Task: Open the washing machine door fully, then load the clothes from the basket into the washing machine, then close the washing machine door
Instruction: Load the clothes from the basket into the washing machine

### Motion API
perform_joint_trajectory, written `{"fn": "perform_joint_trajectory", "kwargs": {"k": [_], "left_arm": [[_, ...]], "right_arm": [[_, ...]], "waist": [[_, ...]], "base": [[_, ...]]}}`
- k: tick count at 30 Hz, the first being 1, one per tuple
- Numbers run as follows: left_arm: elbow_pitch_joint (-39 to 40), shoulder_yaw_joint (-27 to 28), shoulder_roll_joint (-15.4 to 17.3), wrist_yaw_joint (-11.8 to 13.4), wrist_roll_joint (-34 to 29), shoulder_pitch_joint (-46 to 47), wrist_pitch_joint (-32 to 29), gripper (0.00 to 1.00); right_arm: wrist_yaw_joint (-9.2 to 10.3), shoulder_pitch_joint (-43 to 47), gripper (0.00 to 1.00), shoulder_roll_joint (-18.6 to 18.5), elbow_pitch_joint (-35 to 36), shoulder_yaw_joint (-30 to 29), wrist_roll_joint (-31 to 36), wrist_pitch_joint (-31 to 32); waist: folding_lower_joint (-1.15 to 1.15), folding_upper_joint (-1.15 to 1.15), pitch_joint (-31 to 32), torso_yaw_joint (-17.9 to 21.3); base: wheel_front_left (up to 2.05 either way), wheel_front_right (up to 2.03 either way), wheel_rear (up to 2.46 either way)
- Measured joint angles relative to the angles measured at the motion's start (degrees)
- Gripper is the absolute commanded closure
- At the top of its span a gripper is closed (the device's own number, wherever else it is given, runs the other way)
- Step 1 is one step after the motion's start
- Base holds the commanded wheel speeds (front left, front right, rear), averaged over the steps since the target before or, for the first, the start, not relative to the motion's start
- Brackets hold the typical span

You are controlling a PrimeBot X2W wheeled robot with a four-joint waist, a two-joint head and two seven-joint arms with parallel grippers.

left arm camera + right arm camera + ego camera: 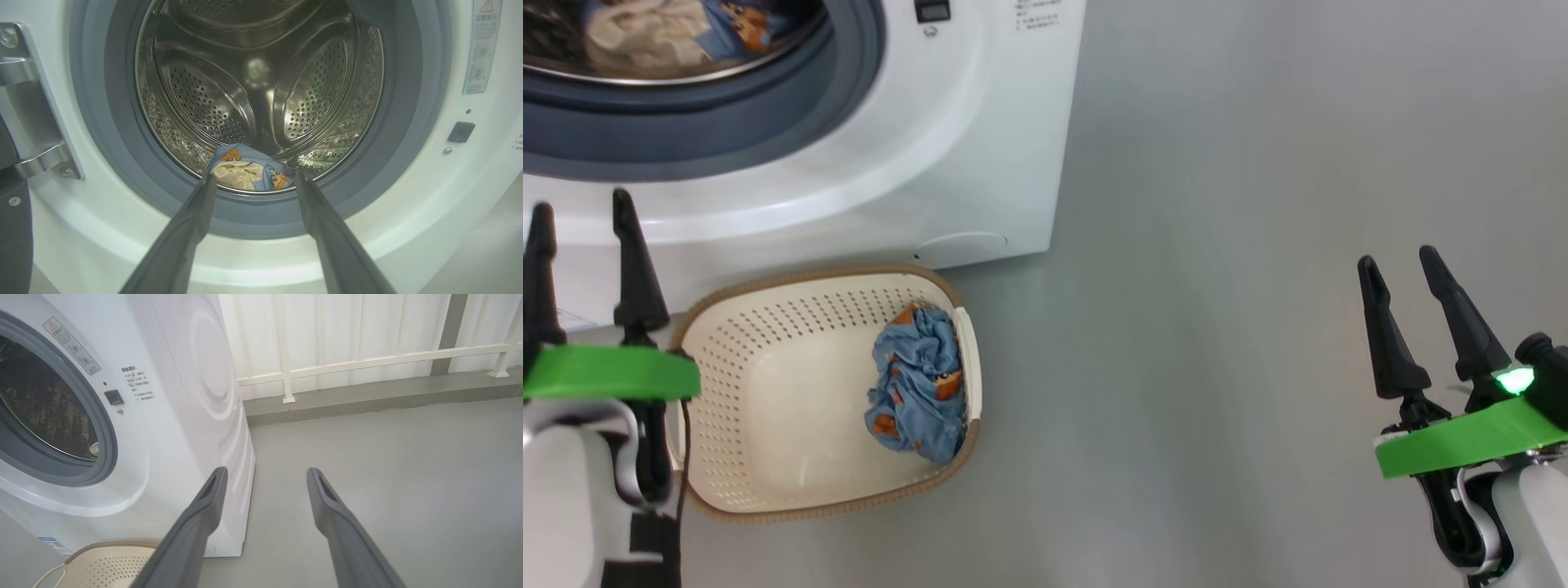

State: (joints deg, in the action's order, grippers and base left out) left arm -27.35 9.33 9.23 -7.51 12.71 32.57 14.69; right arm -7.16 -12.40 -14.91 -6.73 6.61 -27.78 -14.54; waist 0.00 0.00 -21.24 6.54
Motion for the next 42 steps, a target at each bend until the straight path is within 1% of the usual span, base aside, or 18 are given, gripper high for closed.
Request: {"fn": "perform_joint_trajectory", "kwargs": {"k": [6,22,27,34,42], "left_arm": [[2.86,-0.42,-0.68,0.0,2.36,-6.83,0.0,0.0],[9.4,-0.73,-2.0,0.0,1.83,-22.33,-0.01,0.0],[11.45,-0.63,-2.8,0.0,2.12,-25.51,-0.01,0.0],[14.61,-0.02,-2.86,-0.01,2.41,-29.78,-0.01,0.0],[16.24,-0.02,-2.87,0.0,2.16,-30.58,-0.01,0.0]], "right_arm": [[0.0,2.55,0.0,-0.86,-0.23,-0.32,-0.11,0.0],[0.0,11.05,0.0,-2.49,0.2,-2.12,-0.49,0.0],[0.0,12.68,0.0,-2.75,0.57,-2.98,-0.49,0.0],[0.0,14.23,0.0,-2.83,0.92,-4.11,-0.51,0.0],[0.0,14.23,0.0,-2.83,1.25,-4.95,-0.51,0.0]], "waist": [[0.0,0.0,3.92,-1.1],[0.0,0.0,12.64,-3.35],[0.0,0.0,14.02,-3.95],[0.0,0.0,14.61,-4.16],[0.0,0.0,14.28,-4.46]], "base": [[0.0,0.0,0.0],[0.0,0.0,0.0],[0.0,0.0,0.0],[0.0,0.0,0.0],[0.0,0.0,0.0]]}}
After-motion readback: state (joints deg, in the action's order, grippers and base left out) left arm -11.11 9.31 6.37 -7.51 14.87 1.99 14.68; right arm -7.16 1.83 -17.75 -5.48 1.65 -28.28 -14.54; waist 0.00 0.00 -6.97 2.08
